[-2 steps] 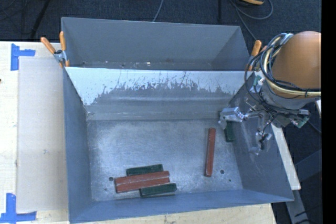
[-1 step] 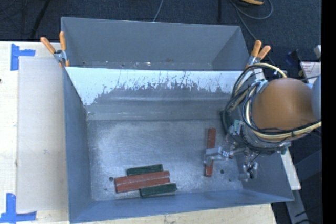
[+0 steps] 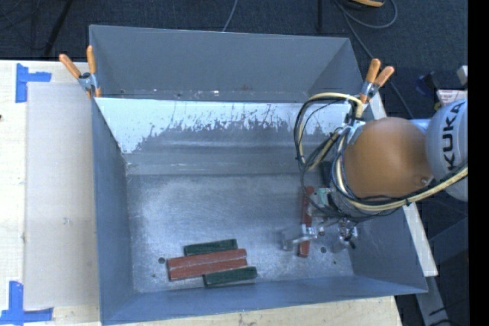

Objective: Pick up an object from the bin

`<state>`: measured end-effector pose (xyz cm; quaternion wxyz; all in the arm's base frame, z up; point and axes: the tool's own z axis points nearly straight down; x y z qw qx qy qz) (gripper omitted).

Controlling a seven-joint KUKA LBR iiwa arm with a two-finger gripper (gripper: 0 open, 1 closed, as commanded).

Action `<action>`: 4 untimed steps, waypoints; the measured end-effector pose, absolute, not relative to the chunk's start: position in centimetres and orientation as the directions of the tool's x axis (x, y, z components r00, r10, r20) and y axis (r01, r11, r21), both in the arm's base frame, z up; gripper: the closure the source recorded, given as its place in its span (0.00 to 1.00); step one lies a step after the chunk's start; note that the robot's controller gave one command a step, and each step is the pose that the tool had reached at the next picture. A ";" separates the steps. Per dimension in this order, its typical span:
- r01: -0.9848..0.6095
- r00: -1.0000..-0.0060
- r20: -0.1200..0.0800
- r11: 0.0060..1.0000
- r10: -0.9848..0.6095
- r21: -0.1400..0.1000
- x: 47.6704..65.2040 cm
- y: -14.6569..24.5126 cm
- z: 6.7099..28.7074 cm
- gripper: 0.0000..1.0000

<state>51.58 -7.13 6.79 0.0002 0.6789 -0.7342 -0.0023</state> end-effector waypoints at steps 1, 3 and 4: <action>-0.996 -0.084 -0.002 0.084 -0.996 0.003 51.6 -7.2 6.9 1.00; -0.996 -0.087 -0.003 0.087 -0.996 0.003 51.6 -7.2 6.9 1.00; -0.996 -0.088 -0.003 0.088 -0.996 0.003 51.6 -7.2 6.9 1.00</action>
Offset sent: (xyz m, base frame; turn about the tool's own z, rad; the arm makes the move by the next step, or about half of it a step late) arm 0.0000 0.0000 0.0000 0.0000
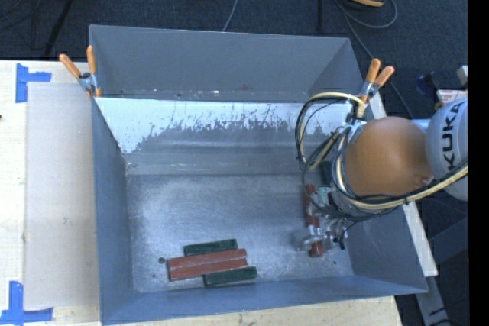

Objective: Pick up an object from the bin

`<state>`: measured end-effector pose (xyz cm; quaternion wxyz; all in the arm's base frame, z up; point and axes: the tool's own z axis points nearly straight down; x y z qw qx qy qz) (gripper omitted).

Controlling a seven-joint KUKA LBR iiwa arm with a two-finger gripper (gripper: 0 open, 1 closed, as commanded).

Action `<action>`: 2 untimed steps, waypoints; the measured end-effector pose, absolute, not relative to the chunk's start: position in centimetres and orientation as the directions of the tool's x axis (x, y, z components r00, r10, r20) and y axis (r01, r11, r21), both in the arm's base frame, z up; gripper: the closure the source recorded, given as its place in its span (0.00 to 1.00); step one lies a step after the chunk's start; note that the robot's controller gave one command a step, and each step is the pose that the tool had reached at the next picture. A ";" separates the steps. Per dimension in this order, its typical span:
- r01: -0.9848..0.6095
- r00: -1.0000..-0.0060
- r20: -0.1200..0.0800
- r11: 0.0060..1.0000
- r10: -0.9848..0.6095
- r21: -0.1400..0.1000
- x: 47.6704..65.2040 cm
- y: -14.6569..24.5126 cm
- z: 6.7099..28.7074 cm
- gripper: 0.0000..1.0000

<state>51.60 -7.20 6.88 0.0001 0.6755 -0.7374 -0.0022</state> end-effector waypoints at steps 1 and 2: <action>-0.996 -0.088 -0.003 0.088 -0.996 0.003 51.6 -7.2 6.9 1.00; -0.997 -0.074 -0.001 0.074 -0.997 -0.006 51.4 -6.5 22.0 1.00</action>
Offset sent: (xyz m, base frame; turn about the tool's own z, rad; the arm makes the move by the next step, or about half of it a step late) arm 0.0000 0.0000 0.0000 0.0000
